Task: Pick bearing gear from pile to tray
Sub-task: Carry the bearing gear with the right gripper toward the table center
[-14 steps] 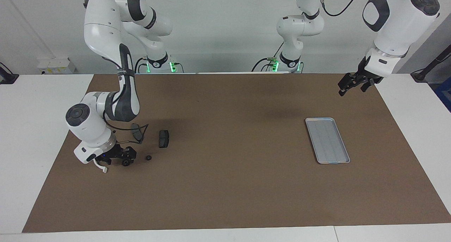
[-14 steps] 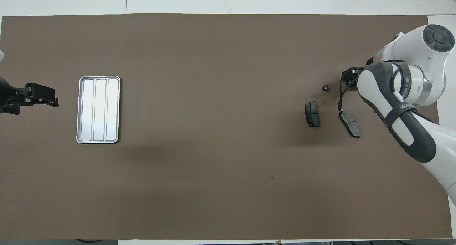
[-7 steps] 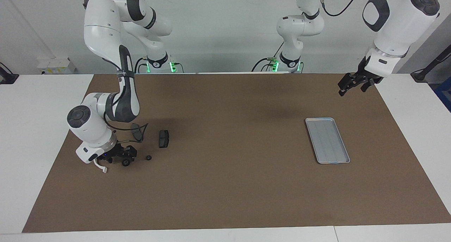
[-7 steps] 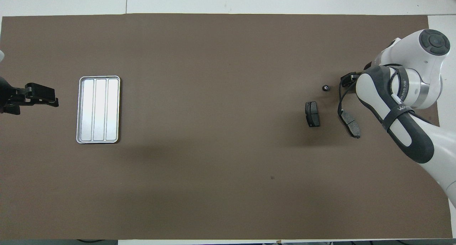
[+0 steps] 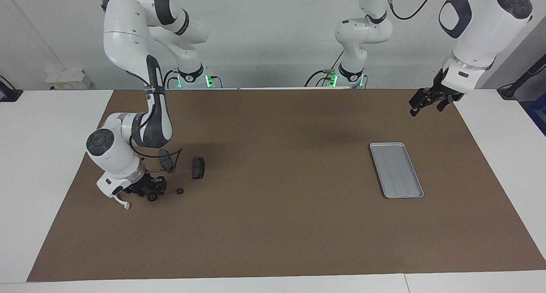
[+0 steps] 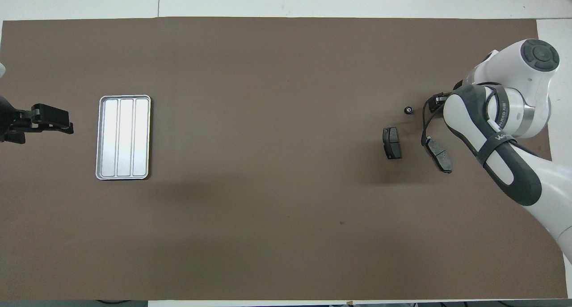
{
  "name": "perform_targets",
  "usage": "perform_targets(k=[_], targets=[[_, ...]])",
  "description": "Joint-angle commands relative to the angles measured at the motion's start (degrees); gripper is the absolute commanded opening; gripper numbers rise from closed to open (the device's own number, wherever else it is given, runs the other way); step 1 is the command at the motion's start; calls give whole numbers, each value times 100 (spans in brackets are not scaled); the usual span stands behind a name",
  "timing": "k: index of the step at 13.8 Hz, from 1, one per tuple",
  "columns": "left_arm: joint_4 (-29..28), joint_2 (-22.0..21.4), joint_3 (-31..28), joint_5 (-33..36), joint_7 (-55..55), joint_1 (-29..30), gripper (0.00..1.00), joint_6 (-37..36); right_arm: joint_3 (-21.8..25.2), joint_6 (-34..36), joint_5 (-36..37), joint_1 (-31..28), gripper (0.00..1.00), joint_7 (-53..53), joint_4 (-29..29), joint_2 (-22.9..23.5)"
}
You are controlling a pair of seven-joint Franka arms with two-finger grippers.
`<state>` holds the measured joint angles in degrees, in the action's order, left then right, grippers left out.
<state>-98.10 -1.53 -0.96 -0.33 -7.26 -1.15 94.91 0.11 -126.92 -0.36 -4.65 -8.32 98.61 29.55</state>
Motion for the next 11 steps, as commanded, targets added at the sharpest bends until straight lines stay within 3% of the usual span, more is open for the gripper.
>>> perform_targets(k=[1,2,4,7,9,11], targets=[[-26,-93,8,120,49,-8,100,-16,-20,-122,-16,8,8,85,18,-90],[-43,-93,8,120,49,-8,100,-16,-20,-113,-16,8,0,111,-78,-98],[-43,-93,8,120,49,-8,100,-16,-20,-17,-8,25,0,190,-377,-133],[-43,-93,8,120,49,-8,100,-16,-28,298,-16,507,0,969,-588,-650],[-25,-93,8,120,49,-16,100,-25,-37,885,-25,1086,0,1994,-939,-766],[-43,-93,16,120,58,-16,100,-16,7,1213,123,2138,0,3794,-1028,-889]])
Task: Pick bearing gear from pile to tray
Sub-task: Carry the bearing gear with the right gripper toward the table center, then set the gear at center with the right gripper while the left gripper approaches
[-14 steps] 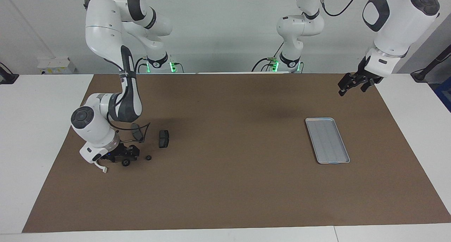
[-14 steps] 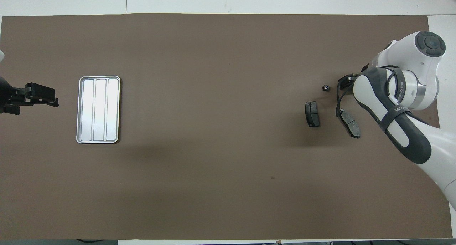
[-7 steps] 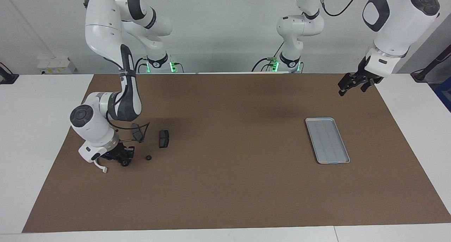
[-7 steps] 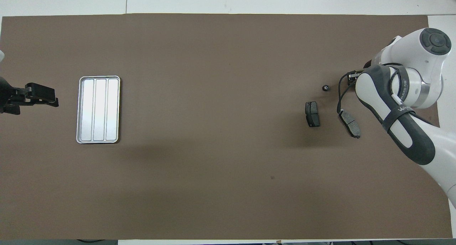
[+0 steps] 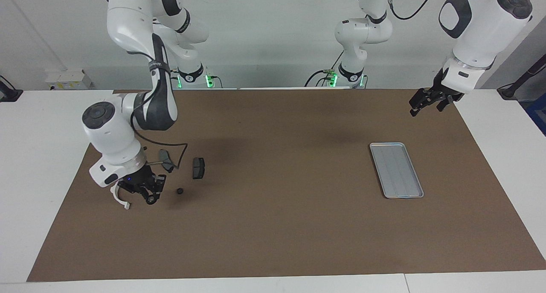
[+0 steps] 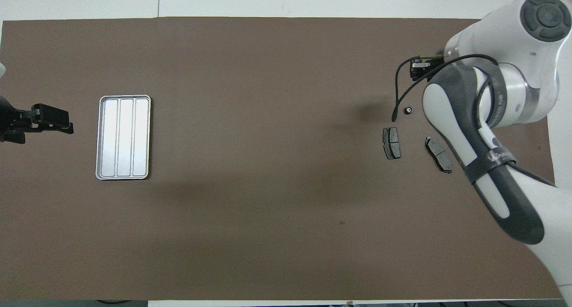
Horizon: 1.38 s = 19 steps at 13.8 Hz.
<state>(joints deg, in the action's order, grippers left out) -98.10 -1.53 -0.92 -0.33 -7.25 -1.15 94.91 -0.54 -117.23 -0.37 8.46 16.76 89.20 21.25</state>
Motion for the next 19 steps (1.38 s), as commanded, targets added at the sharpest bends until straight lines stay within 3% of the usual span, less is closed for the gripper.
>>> perform_targets(k=[1,6,15,19], targets=[[-26,-93,22,120,65,-16,100,-42,54,323,369,1233,0,1842,-148,-86],[-87,-119,30,68,74,-69,100,-43,-42,728,109,2440,0,3192,105,-288],[-236,-207,30,-161,22,-288,100,-77,-60,-650,-103,2555,0,2929,1055,133],[-254,-216,30,-170,-4,-385,100,-34,-51,-1002,-103,2547,0,2824,1108,396]])
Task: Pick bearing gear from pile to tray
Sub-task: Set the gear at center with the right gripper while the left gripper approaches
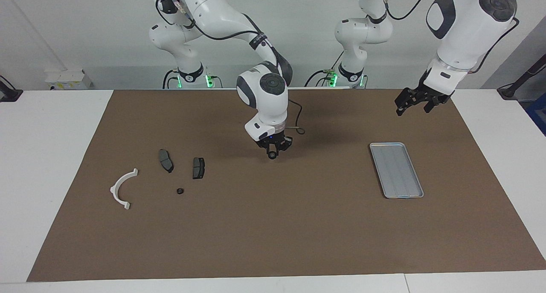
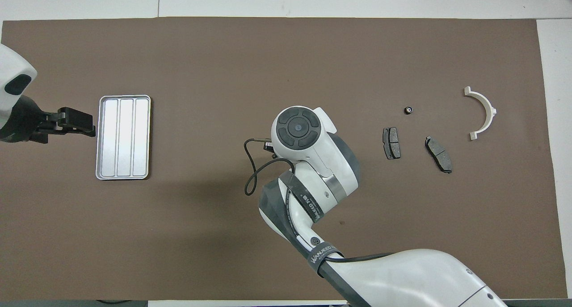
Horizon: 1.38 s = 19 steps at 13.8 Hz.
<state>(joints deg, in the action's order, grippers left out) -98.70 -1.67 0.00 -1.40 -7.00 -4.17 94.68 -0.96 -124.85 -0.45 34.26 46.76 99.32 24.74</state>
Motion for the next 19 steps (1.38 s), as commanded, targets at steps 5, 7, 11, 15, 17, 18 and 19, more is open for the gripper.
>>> perform_targets(k=[5,7,11,15,17,18,19], targets=[[-738,-430,-62,-62,-346,-268,100,322,-9,-715,-96,-86,0,-229,315,198],[-861,-457,-53,-71,-424,-286,100,472,-9,-987,-96,-112,0,-255,482,215],[-1248,-501,-44,-62,-1276,-593,100,1026,-9,-963,-113,-174,92,-63,431,242],[-1292,-361,-44,-106,-1705,-943,100,1376,8,80,-96,-427,96,-166,-166,-143],[-1319,-116,-44,-115,-2356,-1304,100,1789,26,233,-87,-892,96,-962,-220,-460],[-1310,16,-44,-115,-2489,-1445,100,1939,26,242,-87,-1181,96,-1489,-238,-531],[-1310,157,-44,-106,-2690,-1611,100,2123,26,233,-78,-1471,96,-2034,-255,-558]])
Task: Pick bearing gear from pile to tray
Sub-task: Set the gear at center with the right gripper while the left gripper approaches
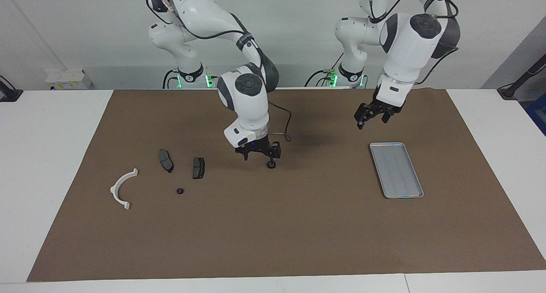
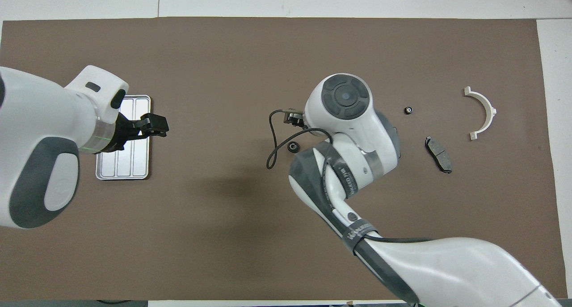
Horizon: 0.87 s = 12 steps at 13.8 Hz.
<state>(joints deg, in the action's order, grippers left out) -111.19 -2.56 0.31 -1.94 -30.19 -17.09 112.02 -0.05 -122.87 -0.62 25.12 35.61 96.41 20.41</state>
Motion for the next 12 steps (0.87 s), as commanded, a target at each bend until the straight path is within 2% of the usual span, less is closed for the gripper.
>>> perform_targets(k=[1,4,6,8,9,11,12], targets=[[-26,412,-75,-52,-547,-460,100,530,-66,9,-9,-796,96,-1429,27,-125],[220,878,-83,-53,-1083,-883,100,812,-57,-227,18,-1543,96,-3099,9,-55],[1130,1798,-101,-44,-1426,-1276,100,542,-57,-447,9,-1860,96,-3814,97,-29],[2176,2808,-110,-9,-1891,-1611,100,198,-57,-640,9,-1976,96,-4053,185,94],[2511,3144,-136,-17,-2146,-1743,100,232,-57,-746,9,-1984,96,-4062,194,173],[3065,3533,-145,-8,-2403,-1902,100,206,-57,-799,-8,-1985,96,-4028,194,261],[3086,3612,-145,-8,-2430,-1920,100,223,-66,-800,-52,-1976,96,-4010,264,270]])
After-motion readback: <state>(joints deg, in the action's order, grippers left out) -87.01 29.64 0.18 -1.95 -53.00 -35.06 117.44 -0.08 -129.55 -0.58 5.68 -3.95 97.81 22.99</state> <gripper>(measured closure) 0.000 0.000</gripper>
